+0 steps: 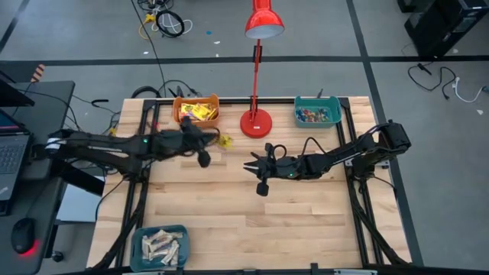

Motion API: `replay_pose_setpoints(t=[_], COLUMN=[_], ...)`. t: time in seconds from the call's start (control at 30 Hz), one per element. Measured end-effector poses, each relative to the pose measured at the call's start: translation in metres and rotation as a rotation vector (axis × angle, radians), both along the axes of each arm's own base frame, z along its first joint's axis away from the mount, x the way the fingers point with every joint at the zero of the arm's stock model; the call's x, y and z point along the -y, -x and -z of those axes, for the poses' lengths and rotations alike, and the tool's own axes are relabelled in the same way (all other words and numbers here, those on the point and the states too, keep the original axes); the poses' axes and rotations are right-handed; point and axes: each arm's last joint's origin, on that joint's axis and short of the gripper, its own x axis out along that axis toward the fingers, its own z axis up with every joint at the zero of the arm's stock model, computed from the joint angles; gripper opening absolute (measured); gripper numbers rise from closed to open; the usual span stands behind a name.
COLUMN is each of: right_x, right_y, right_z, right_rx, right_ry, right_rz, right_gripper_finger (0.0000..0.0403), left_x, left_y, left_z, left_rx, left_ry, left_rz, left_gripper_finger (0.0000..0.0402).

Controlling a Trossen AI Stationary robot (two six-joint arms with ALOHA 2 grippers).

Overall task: Sort candy
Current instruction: Put the yellow candy into the orange bin

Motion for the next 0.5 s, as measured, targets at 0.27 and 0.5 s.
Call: replay_pose_setpoints(t=[0.27, 0.5], right_x=[0.000, 0.000], right_y=[0.000, 0.000], right_z=[0.000, 0.000], right_rx=[-0.001, -0.004], right_ry=[0.005, 0.011], right_rz=[-0.002, -0.004], right_gripper_finger=[0.0046, 0.0046], left_x=[-0.042, -0.079], left_y=[0.031, 0.049], left_z=[-0.008, -0.001], left_rx=[-0.031, -0.093], left_ry=[-0.010, 0.035], left_rz=[-0.254, -0.399], left_gripper_finger=[0.0000, 0.0000])
